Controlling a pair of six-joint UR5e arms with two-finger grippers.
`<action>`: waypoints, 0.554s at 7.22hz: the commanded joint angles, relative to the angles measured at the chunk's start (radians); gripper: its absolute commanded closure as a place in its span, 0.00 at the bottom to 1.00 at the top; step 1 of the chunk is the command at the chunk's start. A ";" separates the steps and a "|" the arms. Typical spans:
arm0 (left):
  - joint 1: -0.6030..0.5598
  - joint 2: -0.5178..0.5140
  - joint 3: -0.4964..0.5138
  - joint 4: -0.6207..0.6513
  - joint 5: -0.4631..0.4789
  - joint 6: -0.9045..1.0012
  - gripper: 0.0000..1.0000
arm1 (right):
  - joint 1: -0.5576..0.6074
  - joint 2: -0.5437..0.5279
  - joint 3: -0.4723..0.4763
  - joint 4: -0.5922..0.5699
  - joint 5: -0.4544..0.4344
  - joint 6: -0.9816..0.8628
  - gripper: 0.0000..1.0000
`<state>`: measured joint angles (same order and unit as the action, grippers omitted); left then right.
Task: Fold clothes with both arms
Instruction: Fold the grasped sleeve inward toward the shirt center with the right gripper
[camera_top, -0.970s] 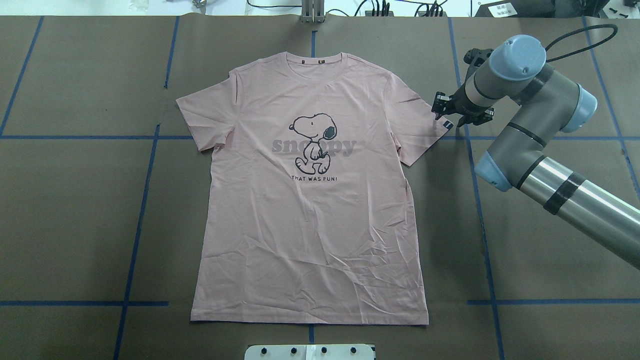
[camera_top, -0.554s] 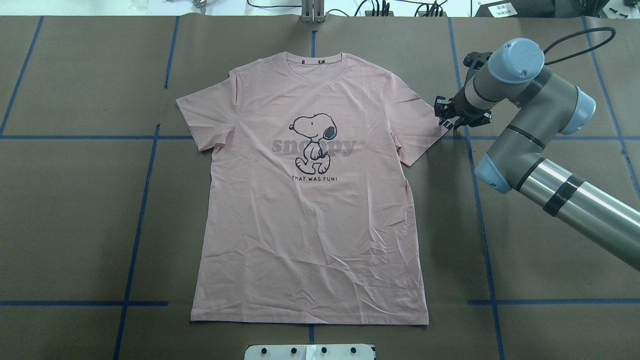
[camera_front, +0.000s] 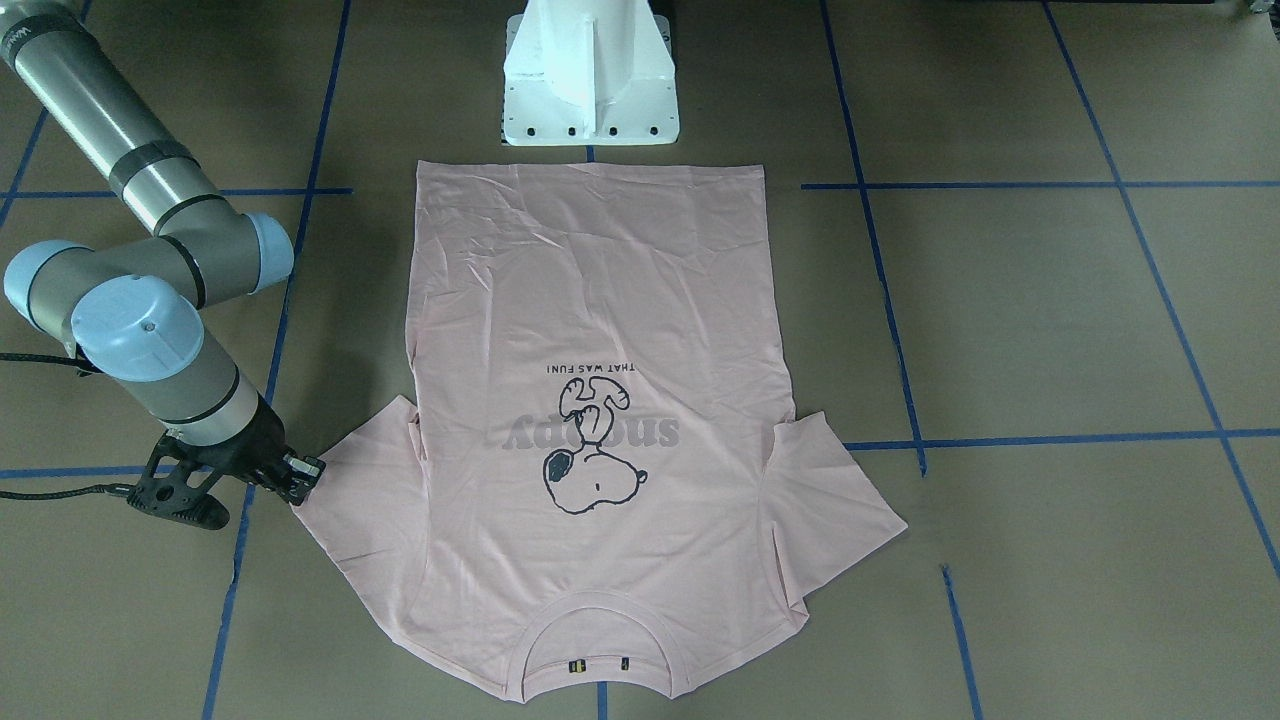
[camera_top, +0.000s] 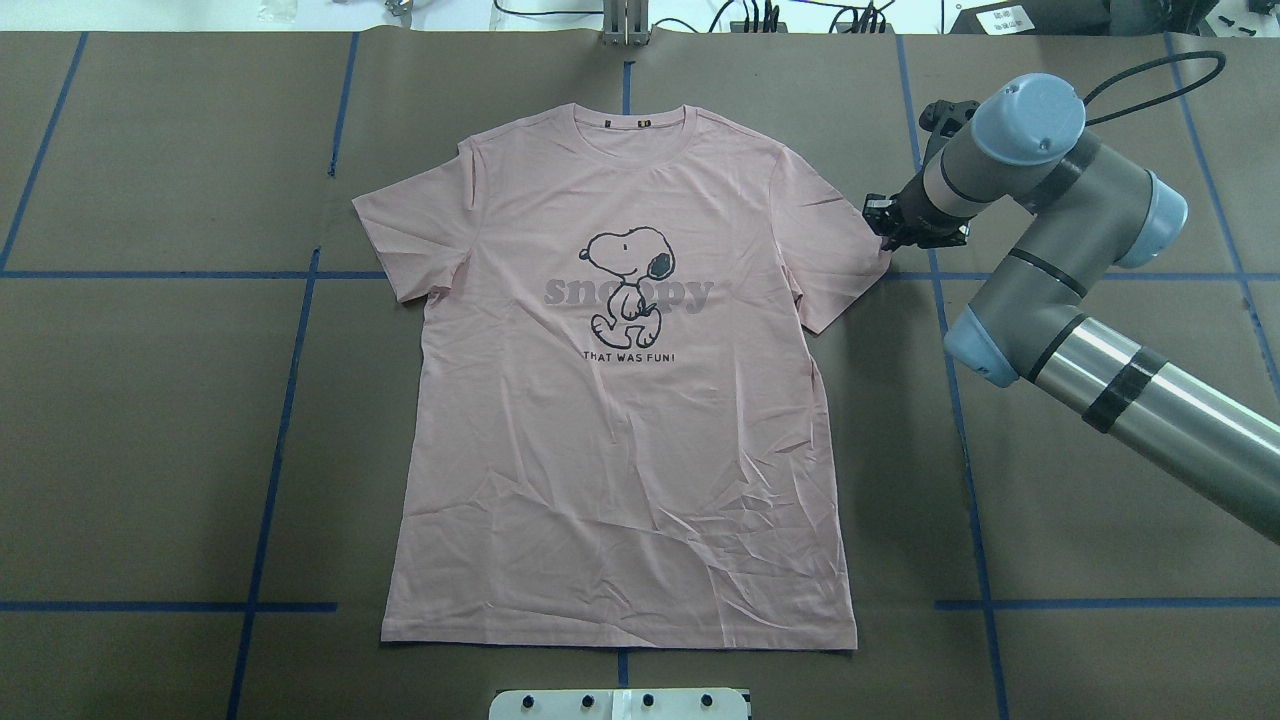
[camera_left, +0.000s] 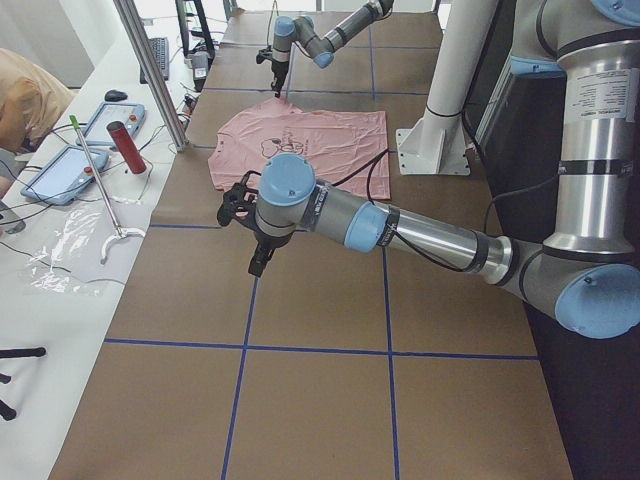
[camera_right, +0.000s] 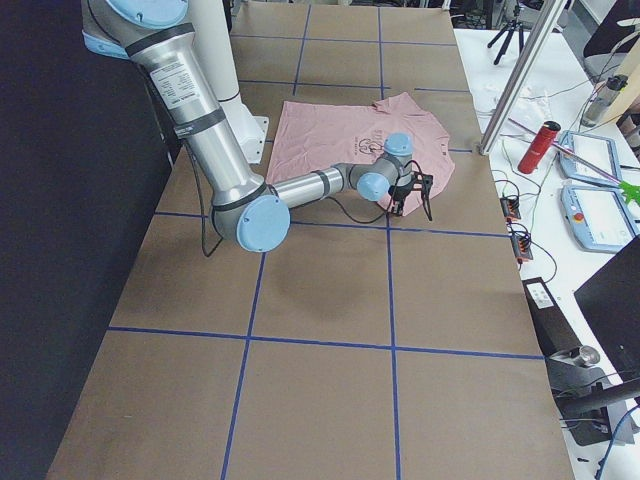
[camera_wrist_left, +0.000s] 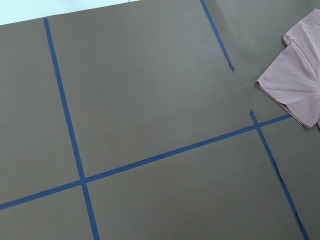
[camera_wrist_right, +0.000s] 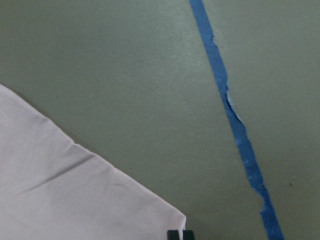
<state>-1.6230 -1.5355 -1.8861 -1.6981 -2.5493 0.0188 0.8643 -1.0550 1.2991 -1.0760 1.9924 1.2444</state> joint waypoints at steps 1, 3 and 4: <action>0.000 0.000 -0.002 0.000 0.000 0.000 0.00 | -0.004 0.062 0.016 -0.039 -0.003 0.007 1.00; 0.000 0.000 -0.002 0.000 -0.003 0.000 0.00 | -0.059 0.185 -0.004 -0.131 -0.090 0.088 1.00; 0.000 0.000 -0.002 -0.002 -0.003 0.000 0.00 | -0.091 0.258 -0.058 -0.139 -0.145 0.120 1.00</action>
<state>-1.6229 -1.5355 -1.8878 -1.6984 -2.5518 0.0184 0.8132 -0.8857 1.2880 -1.1847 1.9129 1.3148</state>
